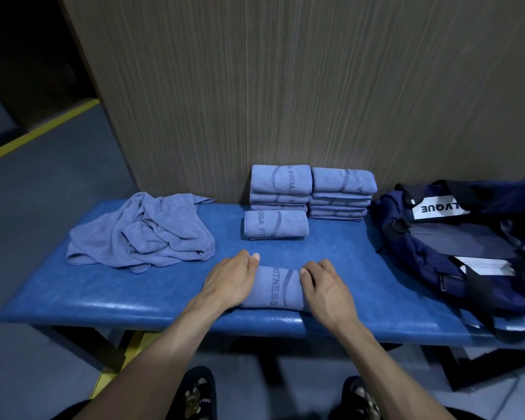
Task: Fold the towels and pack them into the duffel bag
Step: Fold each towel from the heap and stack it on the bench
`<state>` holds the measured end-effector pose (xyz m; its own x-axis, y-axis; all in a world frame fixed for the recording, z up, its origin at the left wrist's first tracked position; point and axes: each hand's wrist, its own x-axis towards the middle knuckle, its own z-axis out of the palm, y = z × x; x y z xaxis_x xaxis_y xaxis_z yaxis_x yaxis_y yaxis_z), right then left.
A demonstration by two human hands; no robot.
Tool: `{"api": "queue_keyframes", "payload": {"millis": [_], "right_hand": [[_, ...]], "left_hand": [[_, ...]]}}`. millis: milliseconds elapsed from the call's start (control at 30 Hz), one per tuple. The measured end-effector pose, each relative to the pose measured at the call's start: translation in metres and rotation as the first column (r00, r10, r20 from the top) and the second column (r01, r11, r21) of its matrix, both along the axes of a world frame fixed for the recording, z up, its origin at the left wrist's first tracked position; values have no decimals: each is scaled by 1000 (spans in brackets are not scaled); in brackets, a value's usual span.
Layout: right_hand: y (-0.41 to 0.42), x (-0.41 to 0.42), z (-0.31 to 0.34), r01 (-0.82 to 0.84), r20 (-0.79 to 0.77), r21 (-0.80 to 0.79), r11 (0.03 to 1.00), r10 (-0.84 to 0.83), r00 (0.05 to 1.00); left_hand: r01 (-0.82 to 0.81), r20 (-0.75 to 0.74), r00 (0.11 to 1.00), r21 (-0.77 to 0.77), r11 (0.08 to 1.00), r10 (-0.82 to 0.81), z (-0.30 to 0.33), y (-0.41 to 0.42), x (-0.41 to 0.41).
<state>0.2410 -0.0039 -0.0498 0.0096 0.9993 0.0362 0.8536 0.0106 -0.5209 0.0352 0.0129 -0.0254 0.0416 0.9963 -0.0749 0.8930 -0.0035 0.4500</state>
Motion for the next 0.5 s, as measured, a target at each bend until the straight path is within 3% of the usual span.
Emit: {"api": "queue_keyframes", "payload": {"millis": [67, 167, 333, 400, 500], "right_hand": [[-1, 1, -3, -1, -22, 26, 1000, 1, 1000], [-1, 2, -9, -6, -64, 71, 997, 10, 998], [-3, 7, -13, -23, -103, 113, 993, 35, 994], [-5, 9, -12, -41, -112, 112, 993, 54, 992], [-6, 13, 3, -116, -145, 51, 992, 122, 982]], "left_hand": [[-14, 49, 999, 0, 1000, 14, 5, -2, 1], [-80, 252, 964, -35, 996, 86, 8, -2, 4], [-222, 656, 724, -70, 973, 212, 0, 1, 13], [-260, 733, 645, -58, 964, 217, -1, 1, 17], [-233, 742, 652, 3, 972, 154, 12, 0, 15]]}}
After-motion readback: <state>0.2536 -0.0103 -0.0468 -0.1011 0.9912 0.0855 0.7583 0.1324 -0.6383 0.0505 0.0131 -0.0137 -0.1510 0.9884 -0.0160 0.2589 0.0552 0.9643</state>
